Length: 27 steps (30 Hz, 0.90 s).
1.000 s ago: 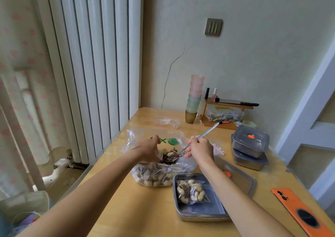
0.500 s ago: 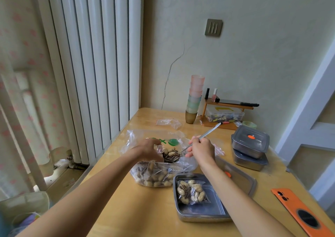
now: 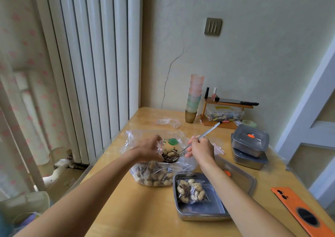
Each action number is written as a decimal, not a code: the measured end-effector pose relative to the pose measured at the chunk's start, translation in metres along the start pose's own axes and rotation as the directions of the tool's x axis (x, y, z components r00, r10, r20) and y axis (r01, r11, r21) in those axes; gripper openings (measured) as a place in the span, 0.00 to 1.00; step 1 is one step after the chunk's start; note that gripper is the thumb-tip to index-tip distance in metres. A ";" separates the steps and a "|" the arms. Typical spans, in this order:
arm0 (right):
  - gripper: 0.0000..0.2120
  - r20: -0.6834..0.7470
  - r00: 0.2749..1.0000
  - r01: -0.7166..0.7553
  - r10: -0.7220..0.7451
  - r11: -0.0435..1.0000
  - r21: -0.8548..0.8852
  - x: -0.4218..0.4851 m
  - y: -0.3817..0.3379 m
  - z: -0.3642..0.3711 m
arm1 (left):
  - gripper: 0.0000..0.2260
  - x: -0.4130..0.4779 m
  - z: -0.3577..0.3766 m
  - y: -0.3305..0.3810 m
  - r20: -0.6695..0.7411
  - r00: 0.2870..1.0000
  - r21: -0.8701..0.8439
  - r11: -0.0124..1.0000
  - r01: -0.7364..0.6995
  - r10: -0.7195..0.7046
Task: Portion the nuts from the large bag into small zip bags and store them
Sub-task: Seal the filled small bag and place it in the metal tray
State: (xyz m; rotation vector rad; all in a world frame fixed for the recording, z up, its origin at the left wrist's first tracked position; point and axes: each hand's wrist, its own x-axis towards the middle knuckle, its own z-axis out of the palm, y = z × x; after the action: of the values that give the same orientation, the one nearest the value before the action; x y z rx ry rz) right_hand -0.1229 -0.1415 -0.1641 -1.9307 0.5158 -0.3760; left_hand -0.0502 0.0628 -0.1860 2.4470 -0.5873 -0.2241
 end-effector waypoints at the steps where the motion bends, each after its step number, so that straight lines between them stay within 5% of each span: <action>1: 0.15 0.001 1.000 -0.001 0.001 1.000 -0.001 0.000 -0.001 0.000 | 0.32 0.000 -0.001 0.000 0.016 1.000 -0.001 1.000 -0.001 0.001; 11: 0.16 -0.014 1.000 0.003 -0.003 1.000 -0.006 -0.001 -0.002 -0.002 | 0.22 -0.002 -0.007 -0.002 -0.025 0.999 0.214 0.976 -0.030 0.036; 18: 0.15 -0.044 0.999 0.020 -0.019 1.000 0.008 -0.005 -0.007 -0.004 | 0.19 0.003 -0.001 -0.007 -0.070 0.997 0.159 0.987 -0.018 0.029; 27: 0.15 -0.031 0.999 0.012 -0.012 1.000 -0.012 -0.008 -0.007 -0.006 | 0.32 0.003 0.004 -0.002 -0.005 0.999 0.059 0.997 0.040 -0.040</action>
State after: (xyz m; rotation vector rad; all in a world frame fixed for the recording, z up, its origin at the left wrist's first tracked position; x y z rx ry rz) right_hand -0.1308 -0.1395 -0.1557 -1.9431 0.5280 -0.4118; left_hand -0.0479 0.0615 -0.1904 2.5170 -0.5504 -0.2208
